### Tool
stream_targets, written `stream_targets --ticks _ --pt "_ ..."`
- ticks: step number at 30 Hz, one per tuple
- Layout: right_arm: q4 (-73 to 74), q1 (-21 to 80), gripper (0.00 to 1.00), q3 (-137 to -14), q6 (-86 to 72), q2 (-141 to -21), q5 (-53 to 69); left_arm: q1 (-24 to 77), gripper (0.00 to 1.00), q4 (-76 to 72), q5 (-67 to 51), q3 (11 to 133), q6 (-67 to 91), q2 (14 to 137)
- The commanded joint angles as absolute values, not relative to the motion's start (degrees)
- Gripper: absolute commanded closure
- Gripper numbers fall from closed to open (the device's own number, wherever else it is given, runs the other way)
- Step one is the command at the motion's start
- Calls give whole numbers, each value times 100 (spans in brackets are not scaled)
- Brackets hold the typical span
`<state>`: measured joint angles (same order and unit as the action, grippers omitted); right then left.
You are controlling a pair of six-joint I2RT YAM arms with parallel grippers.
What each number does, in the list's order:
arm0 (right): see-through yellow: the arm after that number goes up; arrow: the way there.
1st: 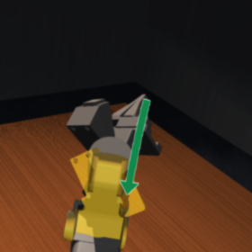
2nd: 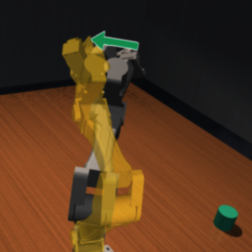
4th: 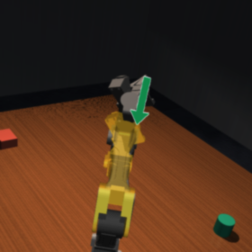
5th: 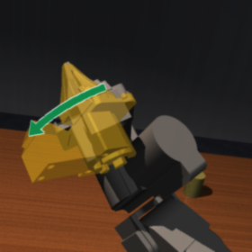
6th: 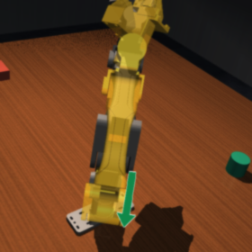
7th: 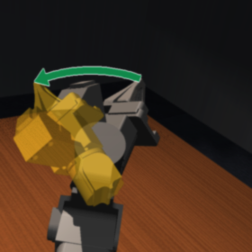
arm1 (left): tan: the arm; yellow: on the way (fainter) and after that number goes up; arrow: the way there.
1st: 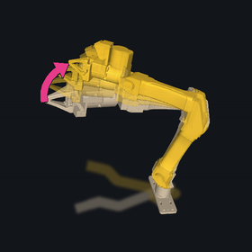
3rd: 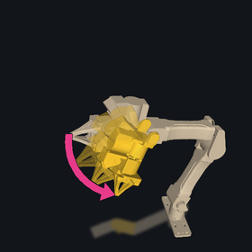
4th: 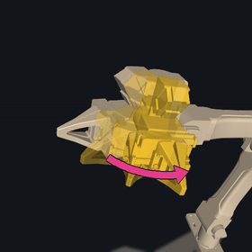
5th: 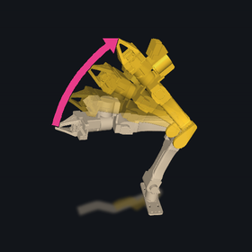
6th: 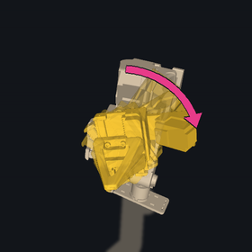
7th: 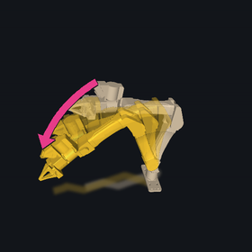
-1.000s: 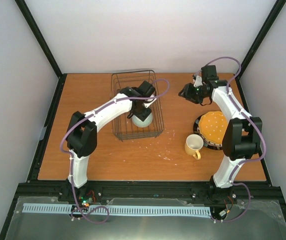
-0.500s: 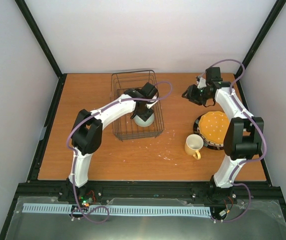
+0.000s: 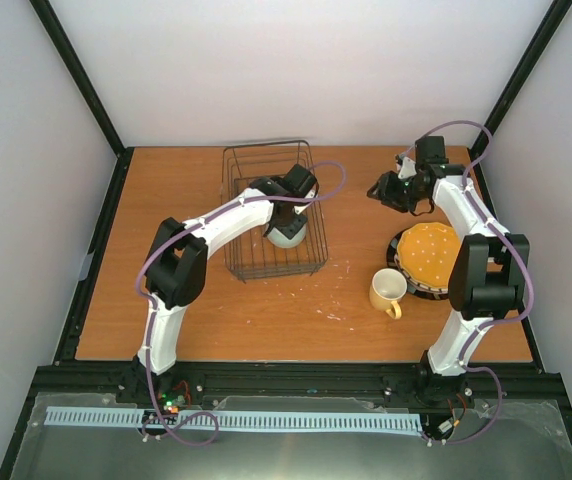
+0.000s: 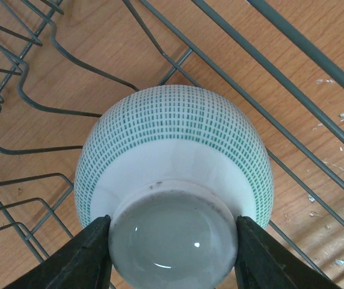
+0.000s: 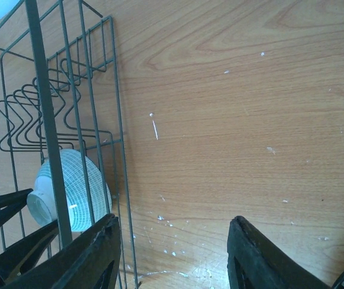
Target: Load the mixed dishes into the dish rack
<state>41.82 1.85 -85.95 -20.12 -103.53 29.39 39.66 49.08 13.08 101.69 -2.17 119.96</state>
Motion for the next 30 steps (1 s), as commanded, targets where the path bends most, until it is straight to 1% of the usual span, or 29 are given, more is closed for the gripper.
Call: stream_targets --ticks 1,14,25,30 --pt "4305 98 52 -8510 -1843 -10218 2997 4012 65 4764 1409 10431 -299 12130" --pt "4324 22 52 -8393 -1781 -10171 3069 4017 46 4846 1305 10485 -139 12208" --pt "4315 0 52 -8246 -1739 -10099 3133 4014 45 4956 592 10296 40 12160" --pt "4307 -17 52 -8195 -1727 -10089 3149 4016 45 4948 493 10106 77 12122"
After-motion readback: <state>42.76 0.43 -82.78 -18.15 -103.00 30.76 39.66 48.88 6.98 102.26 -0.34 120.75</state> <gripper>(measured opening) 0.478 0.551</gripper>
